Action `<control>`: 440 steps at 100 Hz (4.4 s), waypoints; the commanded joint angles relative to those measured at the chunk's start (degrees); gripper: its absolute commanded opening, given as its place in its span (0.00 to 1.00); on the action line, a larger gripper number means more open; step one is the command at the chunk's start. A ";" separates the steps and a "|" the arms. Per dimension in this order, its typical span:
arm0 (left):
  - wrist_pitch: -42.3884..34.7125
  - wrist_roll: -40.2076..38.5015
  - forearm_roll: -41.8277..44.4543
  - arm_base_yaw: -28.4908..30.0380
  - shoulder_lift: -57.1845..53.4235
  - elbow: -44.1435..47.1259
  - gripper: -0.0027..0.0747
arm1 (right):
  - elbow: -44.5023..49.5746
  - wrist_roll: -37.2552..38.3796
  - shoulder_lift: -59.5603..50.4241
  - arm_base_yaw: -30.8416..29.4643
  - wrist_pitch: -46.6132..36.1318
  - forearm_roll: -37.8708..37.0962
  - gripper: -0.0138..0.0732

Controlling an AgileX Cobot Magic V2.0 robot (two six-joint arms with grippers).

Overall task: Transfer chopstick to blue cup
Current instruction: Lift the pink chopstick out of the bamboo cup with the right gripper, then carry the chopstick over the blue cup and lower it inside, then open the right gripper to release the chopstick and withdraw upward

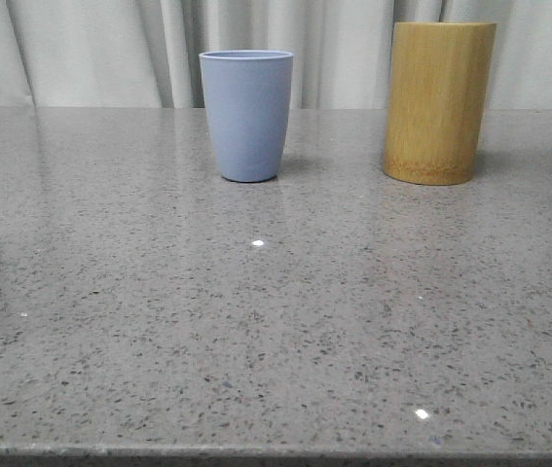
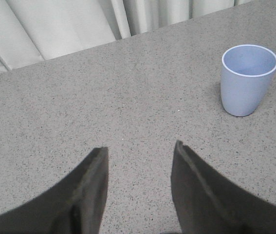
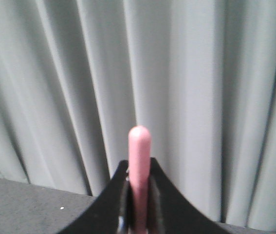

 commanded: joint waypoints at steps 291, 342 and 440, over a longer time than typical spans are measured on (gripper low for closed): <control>-12.80 -2.10 1.73 -0.13 -0.95 3.38 0.31 | 28.10 -0.10 -14.94 6.29 -7.50 -8.05 0.28; -16.70 -2.19 0.44 -0.13 -13.40 14.68 0.01 | 46.81 -0.10 -39.78 5.29 -7.35 -8.11 0.08; -17.56 -2.19 -0.02 -0.13 -29.60 22.65 0.01 | 59.97 -0.10 -62.02 5.29 -7.19 -8.06 0.08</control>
